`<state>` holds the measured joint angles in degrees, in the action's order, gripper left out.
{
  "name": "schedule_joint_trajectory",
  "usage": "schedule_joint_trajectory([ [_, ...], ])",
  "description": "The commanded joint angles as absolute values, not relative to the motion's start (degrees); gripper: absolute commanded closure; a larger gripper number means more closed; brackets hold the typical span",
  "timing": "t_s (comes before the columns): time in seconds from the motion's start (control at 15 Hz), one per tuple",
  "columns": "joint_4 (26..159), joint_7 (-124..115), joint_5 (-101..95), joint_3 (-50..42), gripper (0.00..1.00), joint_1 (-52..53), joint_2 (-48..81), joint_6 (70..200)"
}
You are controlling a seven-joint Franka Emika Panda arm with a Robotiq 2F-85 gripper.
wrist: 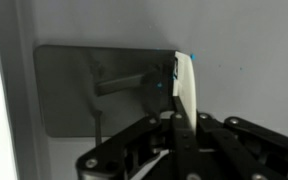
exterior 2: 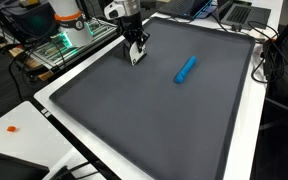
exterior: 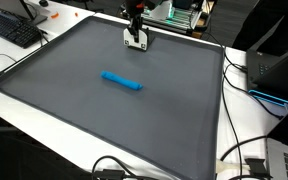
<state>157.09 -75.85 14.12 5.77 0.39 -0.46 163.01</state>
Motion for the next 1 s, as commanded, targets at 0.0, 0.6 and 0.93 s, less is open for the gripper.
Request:
schedule_joint_trajectory([
  [0.0, 157.4, -78.9, 13.7, 4.4, 0.99, 1.0, -1.0, 162.1],
  [0.6, 158.1, -82.1, 7.1, 4.2, 0.99, -0.2, -7.1, 159.8],
  [0.93, 154.7, -67.3, 9.6, 4.7, 0.99, 2.9, -12.0, 151.2],
])
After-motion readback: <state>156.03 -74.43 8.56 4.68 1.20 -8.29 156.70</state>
